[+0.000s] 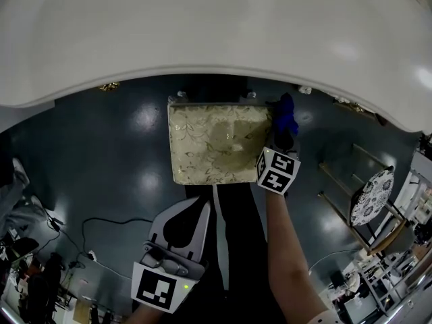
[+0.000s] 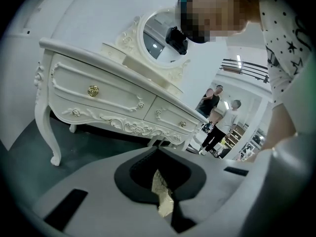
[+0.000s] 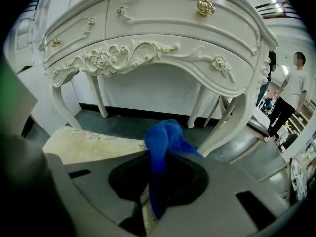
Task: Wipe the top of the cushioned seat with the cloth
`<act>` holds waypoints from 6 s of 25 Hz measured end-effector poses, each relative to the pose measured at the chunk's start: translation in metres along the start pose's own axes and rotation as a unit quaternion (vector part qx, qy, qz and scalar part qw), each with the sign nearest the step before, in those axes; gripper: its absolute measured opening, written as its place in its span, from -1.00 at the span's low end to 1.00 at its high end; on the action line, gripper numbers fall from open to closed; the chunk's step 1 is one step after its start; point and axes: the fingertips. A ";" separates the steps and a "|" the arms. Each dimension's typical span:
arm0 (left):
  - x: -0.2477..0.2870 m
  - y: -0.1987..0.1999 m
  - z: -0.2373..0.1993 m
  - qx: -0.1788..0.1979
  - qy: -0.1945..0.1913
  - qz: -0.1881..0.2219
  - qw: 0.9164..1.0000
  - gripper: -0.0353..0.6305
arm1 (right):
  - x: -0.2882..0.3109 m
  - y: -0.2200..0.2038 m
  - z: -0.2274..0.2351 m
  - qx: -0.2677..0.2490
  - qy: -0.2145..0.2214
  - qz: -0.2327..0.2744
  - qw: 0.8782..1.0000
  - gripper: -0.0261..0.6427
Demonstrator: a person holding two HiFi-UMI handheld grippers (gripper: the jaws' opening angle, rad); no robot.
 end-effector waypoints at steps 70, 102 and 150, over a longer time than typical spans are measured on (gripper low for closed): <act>-0.070 -0.015 -0.043 -0.032 0.071 0.060 0.995 -0.86 | -0.023 0.049 -0.184 -0.041 0.118 0.053 0.991 -0.73; -0.108 -0.025 -0.069 -0.064 0.103 0.082 0.989 -0.86 | -0.035 0.070 -0.267 -0.066 0.186 0.066 0.978 -0.73; -0.022 -0.019 0.037 0.014 0.036 0.031 0.999 -0.86 | -0.120 0.080 -0.028 0.062 0.162 0.160 0.972 -0.73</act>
Point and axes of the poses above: the fingertips, and each gripper's own axes: x forward along the fingers, z to its right, y out of its top, and after that the axes turned 10 degrees about -x, right-handed
